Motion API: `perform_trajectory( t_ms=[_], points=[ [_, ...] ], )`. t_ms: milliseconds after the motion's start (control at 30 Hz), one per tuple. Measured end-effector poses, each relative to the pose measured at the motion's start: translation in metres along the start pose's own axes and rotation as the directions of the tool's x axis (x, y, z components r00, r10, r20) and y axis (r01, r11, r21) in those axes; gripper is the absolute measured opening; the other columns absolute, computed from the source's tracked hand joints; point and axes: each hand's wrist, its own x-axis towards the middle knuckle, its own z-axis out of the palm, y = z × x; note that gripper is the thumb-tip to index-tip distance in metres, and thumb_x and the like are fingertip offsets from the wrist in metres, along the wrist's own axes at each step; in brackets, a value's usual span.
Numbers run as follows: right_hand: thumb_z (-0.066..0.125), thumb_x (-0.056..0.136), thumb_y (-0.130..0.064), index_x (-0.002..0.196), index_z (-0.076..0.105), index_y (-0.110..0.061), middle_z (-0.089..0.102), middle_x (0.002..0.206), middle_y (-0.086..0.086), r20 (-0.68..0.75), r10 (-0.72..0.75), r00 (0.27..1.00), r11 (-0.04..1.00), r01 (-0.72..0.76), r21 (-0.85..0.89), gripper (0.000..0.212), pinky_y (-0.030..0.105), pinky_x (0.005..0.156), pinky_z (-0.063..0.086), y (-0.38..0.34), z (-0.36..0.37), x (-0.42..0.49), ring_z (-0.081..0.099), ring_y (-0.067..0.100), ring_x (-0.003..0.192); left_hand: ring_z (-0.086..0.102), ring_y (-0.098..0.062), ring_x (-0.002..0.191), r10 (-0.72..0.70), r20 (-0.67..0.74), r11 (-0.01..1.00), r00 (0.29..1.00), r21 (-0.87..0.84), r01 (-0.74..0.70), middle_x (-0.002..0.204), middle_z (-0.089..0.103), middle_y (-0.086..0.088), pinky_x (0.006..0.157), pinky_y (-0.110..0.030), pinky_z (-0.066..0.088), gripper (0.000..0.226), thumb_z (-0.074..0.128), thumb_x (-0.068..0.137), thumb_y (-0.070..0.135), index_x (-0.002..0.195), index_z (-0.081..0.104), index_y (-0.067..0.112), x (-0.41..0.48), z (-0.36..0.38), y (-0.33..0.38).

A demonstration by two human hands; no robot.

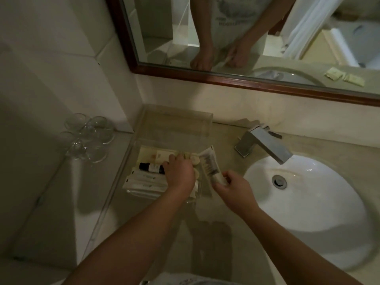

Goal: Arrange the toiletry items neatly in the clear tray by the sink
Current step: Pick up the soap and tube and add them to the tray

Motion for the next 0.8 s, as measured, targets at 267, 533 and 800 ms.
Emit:
perform_trajectory(
  t_ms=[267, 533, 800],
  points=[
    [0.067, 0.087, -0.03, 0.097, 0.072, -0.018, 0.063, 0.073, -0.001, 0.275, -0.032, 0.961, 0.999, 0.039, -0.017, 0.017, 0.03, 0.055, 0.045, -0.027, 0.004, 0.016, 0.056, 0.014, 0.062, 0.057, -0.017, 0.09, -0.268, 0.047, 0.58, 0.962, -0.79, 0.2, 0.103, 0.066, -0.002, 0.075, -0.029, 0.044, 0.02, 0.051, 0.091, 0.023, 0.104, 0.064, 0.015, -0.011, -0.029, -0.05],
    [0.07, 0.087, -0.027, 0.11, 0.063, -0.021, 0.065, 0.095, -0.002, 0.372, 0.044, 0.927, 0.984, -0.104, 0.142, 0.024, 0.022, 0.062, 0.048, -0.066, 0.041, 0.043, 0.06, 0.01, 0.078, 0.065, -0.008, 0.059, -0.213, 0.234, 0.487, 0.949, -0.817, 0.311, 0.077, 0.069, -0.003, 0.044, -0.02, 0.053, 0.014, 0.07, 0.083, 0.022, 0.094, 0.073, 0.013, 0.007, -0.049, -0.119],
    [0.065, 0.088, -0.019, 0.112, 0.059, -0.011, 0.065, 0.085, 0.007, 0.356, 0.309, 0.882, 0.806, -0.442, 0.394, 0.025, 0.027, 0.052, 0.042, -0.064, 0.061, 0.05, 0.055, 0.014, 0.063, 0.059, -0.013, 0.055, -0.381, 0.204, 0.506, 0.902, -0.77, 0.388, 0.062, 0.062, -0.001, 0.057, -0.024, 0.048, 0.017, 0.071, 0.08, 0.026, 0.075, 0.07, 0.009, 0.042, -0.043, -0.128]
  ],
)
